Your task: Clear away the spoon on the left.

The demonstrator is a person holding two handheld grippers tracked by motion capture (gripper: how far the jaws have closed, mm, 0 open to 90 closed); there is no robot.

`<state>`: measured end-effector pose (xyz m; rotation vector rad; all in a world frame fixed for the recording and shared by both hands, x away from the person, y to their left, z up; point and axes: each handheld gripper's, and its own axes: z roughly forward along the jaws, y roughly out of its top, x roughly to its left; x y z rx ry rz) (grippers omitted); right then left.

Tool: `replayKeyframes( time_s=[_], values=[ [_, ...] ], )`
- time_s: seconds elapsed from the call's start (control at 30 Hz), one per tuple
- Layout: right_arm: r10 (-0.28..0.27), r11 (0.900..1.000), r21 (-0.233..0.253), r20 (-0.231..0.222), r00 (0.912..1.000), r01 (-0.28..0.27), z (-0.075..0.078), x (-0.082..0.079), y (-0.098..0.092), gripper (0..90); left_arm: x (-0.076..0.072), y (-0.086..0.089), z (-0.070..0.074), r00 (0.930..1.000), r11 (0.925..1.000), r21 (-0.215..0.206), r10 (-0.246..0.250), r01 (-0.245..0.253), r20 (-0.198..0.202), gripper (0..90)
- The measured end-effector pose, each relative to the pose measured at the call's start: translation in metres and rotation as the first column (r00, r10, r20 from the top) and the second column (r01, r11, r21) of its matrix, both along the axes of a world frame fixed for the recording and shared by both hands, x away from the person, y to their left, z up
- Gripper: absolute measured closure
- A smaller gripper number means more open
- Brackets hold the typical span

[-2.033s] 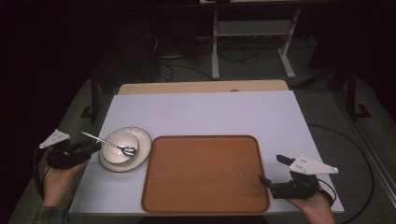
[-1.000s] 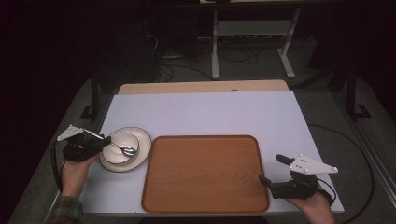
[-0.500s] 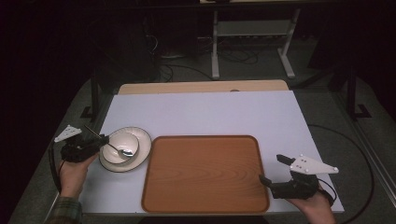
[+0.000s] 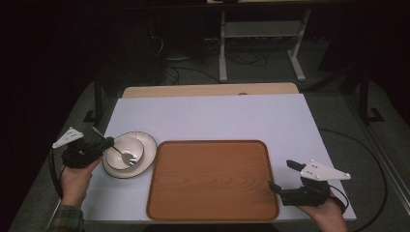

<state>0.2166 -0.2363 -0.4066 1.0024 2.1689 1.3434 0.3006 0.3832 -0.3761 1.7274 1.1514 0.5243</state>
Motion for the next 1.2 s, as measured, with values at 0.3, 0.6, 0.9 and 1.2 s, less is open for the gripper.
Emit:
replayKeyframes(
  time_s=[0.3, 0.6, 0.9, 1.2],
  values=[
    [0.000, 1.000, 0.000, 0.002, 1.0000, 0.000, 0.000, 0.000, 0.000, 7.2, -0.003, -0.005, 0.007, 0.9989, 0.9990, 0.001, -0.045, 0.045, 0.014, 88.8],
    [0.000, 1.000, 0.000, 0.004, 1.0000, 0.000, 0.000, 0.000, 0.000, 7.2, -0.004, 0.001, 0.011, 0.9994, 0.9996, 0.001, -0.030, 0.030, 0.021, 88.8],
    [-0.003, 1.000, 0.004, 0.004, 1.0000, 0.003, 0.001, 0.000, -0.001, 7.2, -0.009, 0.009, 0.024, 0.9978, 0.9996, -0.003, -0.027, 0.028, 0.060, 88.7],
    [-0.004, 1.000, 0.004, 0.004, 1.0000, 0.004, 0.001, 0.000, -0.001, 7.2, -0.018, 0.013, 0.040, 0.9937, 0.9988, -0.014, -0.045, 0.047, 0.103, 88.7]
  ],
)
